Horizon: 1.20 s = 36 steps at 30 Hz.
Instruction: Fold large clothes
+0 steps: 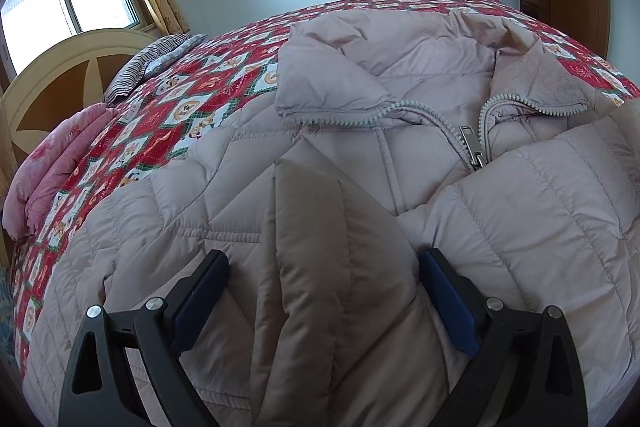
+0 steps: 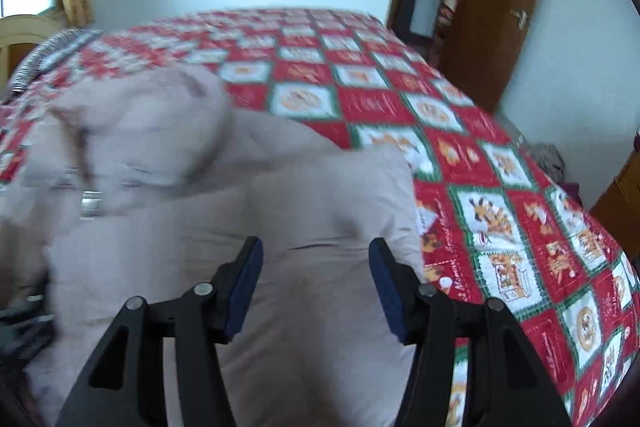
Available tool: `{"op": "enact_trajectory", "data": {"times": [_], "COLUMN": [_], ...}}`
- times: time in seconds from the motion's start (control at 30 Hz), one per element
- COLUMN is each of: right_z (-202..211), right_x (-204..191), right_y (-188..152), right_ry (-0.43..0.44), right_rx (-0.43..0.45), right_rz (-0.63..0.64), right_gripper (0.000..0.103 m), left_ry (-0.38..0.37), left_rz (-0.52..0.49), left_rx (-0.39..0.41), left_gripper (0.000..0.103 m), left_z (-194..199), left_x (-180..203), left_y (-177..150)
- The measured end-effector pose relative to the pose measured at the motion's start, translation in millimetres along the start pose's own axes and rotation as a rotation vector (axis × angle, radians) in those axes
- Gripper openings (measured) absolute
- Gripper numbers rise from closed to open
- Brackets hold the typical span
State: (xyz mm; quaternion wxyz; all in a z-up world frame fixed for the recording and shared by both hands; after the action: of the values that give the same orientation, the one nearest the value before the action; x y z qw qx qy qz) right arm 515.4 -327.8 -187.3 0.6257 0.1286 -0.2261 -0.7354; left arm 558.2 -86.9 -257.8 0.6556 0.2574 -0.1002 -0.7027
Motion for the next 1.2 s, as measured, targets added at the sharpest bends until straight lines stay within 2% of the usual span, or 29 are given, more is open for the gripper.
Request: {"op": "enact_trajectory", "data": {"times": [0.1,0.23,0.3,0.5,0.63,0.77,0.9,1.07,1.13,1.2], "right_z": [18.1,-2.2,-19.0,-26.4,-25.4,-23.1,-21.1,-20.1,-19.5,-19.1], "right_x": [-42.0,-74.9,-78.4,-78.8,-76.6,-78.2,-78.6,-78.8,-78.8,-78.7], "right_y": [-14.1,-33.6,-42.7,-46.3,-48.2,-49.0,-50.0,-50.6,-50.7,-50.9], "right_ry": [0.064,0.093,0.079,0.062,0.074,0.077,0.07,0.06,0.057,0.057], "right_rx": [0.007,-0.033,-0.039,-0.027,-0.017,-0.012,-0.006,-0.001,0.001,0.003], "right_rz": [0.095,0.146,0.142,0.139,0.129,0.124,0.124,0.125,0.125,0.124], "right_gripper": [0.061,0.061,0.061,0.063,0.064,0.065,0.066,0.067,0.068,0.068], "left_ry": [-0.003,-0.004,-0.007,-0.008,-0.04,0.007,0.144,0.356,0.39,0.388], "left_rz": [0.002,0.003,0.006,0.006,0.006,-0.01,0.015,0.128,0.186,0.252], "left_rx": [0.0,0.0,0.0,-0.002,-0.007,0.059,0.104,0.052,0.019,-0.03], "left_gripper": [0.097,0.097,0.097,0.097,0.097,0.097,0.097,0.097,0.097,0.097], "left_z": [-0.5,0.0,0.2,1.7,17.5,53.9,73.1,65.6,63.4,60.4], "left_x": [-0.5,-0.9,-1.4,-3.0,-18.8,-67.8,-151.0,-272.0,-309.2,-344.5], "left_y": [0.2,0.0,-0.3,-0.9,-7.6,-26.4,-57.5,-116.7,-142.2,-172.1]}}
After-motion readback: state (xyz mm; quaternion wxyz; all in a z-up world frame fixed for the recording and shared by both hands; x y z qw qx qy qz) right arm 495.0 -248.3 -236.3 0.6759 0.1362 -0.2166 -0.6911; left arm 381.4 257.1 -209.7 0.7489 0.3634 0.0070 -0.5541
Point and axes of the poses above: each gripper's, at about its wrist camera, not at the fingertips, and z roughly against the way its jaws point, x to its right, y to its top, the point moved 7 cm from there along -z, roughly the way its jaws point, and after that the axes turned 14 degrees about -x, right-handed, at the moved point
